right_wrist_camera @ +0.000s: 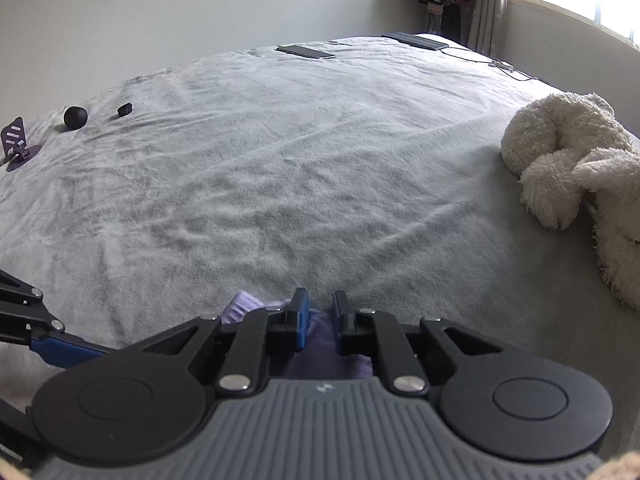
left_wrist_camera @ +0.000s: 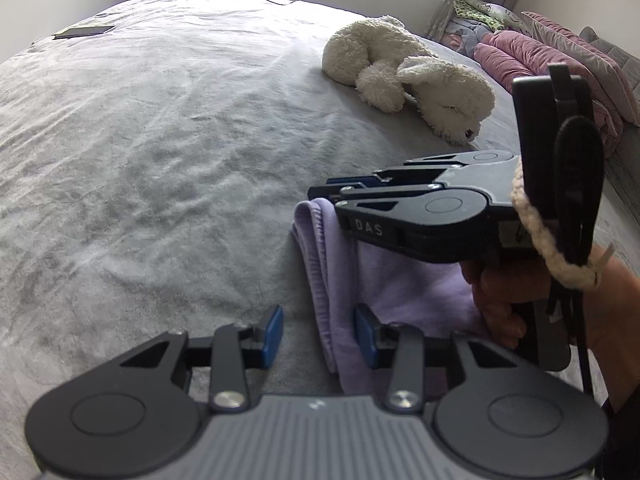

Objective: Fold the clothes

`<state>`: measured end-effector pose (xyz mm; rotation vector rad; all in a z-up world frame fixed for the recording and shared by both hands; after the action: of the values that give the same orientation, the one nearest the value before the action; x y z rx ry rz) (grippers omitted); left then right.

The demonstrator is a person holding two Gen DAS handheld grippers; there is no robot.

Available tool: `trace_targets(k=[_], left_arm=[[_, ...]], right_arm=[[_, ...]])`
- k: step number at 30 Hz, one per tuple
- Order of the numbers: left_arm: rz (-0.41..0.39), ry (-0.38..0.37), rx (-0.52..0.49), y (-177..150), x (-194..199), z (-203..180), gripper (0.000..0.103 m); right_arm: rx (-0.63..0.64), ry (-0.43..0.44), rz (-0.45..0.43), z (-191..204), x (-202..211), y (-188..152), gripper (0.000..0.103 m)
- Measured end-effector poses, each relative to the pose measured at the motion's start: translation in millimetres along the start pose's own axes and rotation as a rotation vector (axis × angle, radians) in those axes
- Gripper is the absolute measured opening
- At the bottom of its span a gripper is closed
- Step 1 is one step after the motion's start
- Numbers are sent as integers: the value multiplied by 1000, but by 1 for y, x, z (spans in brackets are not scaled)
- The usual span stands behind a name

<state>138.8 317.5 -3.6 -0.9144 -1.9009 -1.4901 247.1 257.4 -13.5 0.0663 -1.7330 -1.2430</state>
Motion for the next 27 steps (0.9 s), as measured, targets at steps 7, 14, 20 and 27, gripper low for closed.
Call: trace_targets(k=[7, 14, 20, 27], left_arm=[[0, -43, 35, 4, 5, 7, 42], [-67, -77, 182, 15, 14, 20, 41], [-130, -104, 187, 20, 23, 6, 38], [-88, -71, 132, 12, 11, -7, 29]], right_arm=[[-175, -136, -180, -31, 54, -6, 24], [-443, -124, -224, -51, 127, -70, 31], [-603, -99, -211, -37, 172, -119, 32], [-910, -53, -192, -44, 185, -163, 47]])
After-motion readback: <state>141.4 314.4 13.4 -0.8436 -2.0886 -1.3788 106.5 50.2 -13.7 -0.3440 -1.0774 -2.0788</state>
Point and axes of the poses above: each gripper's, at about its wrist camera, not at the fingertips, and x roughly against the way its jaws point, z to its left, y to its top, the point moved 6 cm from there along -x, roughly the way its jaws point
